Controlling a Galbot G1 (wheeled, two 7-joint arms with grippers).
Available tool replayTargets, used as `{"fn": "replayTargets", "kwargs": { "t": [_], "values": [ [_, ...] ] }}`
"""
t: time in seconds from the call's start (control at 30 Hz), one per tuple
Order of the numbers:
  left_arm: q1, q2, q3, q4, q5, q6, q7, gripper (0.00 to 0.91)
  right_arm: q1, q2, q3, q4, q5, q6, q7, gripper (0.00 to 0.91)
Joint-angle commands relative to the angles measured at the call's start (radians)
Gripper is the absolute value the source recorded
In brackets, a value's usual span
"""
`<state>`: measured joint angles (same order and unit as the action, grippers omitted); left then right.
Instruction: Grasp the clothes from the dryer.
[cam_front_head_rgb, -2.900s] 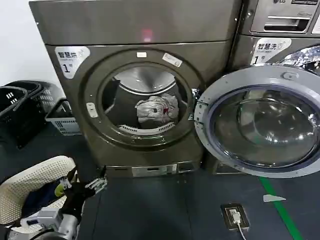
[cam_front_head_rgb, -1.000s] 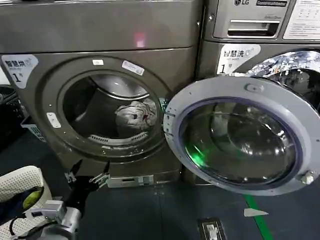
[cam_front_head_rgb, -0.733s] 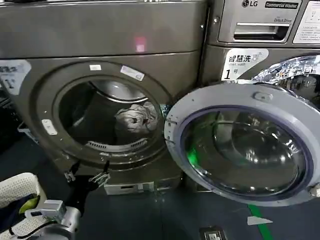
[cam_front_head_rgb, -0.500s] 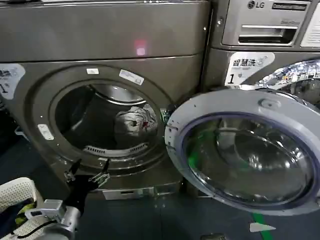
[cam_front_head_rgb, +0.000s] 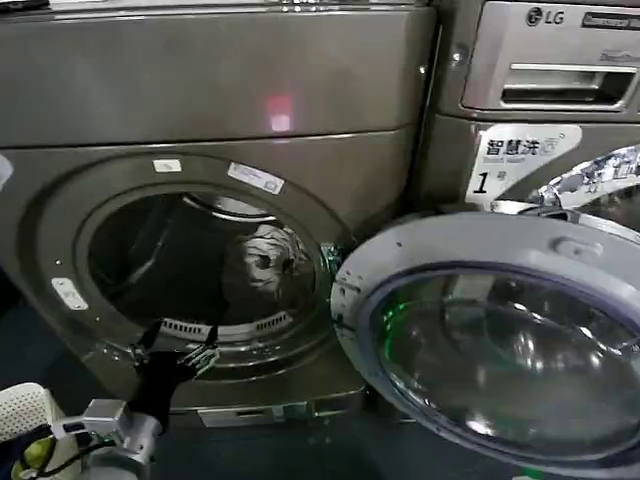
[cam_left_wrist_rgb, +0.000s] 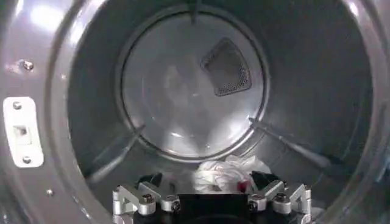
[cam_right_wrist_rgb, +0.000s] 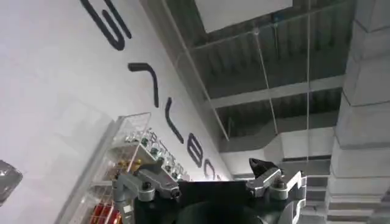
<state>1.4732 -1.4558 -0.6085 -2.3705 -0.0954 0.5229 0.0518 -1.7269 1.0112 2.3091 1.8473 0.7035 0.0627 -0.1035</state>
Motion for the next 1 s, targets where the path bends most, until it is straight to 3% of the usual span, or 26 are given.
{"fn": "replayTargets", "kwargs": {
  "t": [0.03,0.87,1.0],
  "values": [
    [-0.001,0.0,0.0,0.001,0.001,0.0,0.0,0.907,0.0,0.0,0.001,0.0,0.0,0.001,-0.001,0.907],
    [-0.007,0.002,0.001,0.006,-0.001,-0.002,0.001,0.907,-0.008,0.001,-0.001,0.013,0.019,0.026,-0.005,0.907],
    [-0.043,0.016,0.002,0.054,-0.011,-0.05,0.005,0.907,-0.014,0.001,0.0,0.019,0.021,0.019,0.007,0.907]
  ]
}}
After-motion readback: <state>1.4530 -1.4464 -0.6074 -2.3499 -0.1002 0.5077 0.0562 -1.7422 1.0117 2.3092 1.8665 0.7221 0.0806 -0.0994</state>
